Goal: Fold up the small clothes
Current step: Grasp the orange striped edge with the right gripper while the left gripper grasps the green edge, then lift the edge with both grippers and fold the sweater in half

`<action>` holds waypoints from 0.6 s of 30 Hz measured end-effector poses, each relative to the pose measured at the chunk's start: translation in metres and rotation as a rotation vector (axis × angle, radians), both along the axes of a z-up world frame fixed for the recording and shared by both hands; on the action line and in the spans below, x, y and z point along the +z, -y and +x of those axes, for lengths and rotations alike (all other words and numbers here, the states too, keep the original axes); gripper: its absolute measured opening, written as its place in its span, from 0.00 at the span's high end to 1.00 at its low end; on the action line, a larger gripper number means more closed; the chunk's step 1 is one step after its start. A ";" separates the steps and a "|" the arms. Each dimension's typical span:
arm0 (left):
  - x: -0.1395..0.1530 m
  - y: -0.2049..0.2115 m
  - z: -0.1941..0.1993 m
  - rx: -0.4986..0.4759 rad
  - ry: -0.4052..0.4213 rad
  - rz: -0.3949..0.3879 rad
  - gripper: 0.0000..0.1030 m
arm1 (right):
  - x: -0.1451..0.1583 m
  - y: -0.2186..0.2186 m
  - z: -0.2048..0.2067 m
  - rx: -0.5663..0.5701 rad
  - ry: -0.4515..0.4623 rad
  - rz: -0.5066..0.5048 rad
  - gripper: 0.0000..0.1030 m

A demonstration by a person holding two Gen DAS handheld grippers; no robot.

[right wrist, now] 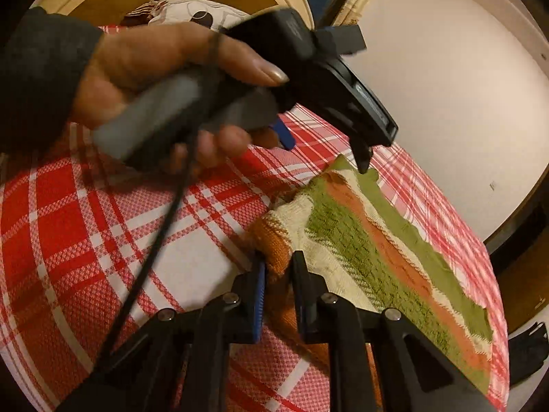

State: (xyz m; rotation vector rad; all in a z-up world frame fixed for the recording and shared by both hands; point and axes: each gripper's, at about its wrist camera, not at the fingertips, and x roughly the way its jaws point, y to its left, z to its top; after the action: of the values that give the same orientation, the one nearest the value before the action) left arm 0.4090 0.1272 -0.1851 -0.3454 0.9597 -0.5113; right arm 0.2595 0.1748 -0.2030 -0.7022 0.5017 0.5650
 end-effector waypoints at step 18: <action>0.013 0.012 0.011 0.004 0.012 -0.014 0.87 | 0.020 0.046 0.010 -0.055 -0.060 0.140 0.92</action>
State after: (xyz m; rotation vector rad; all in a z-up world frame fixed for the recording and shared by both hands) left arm 0.4200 0.1152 -0.1724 -0.3561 0.9445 -0.5160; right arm 0.2692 0.1291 -0.1832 -0.5380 0.5302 0.5653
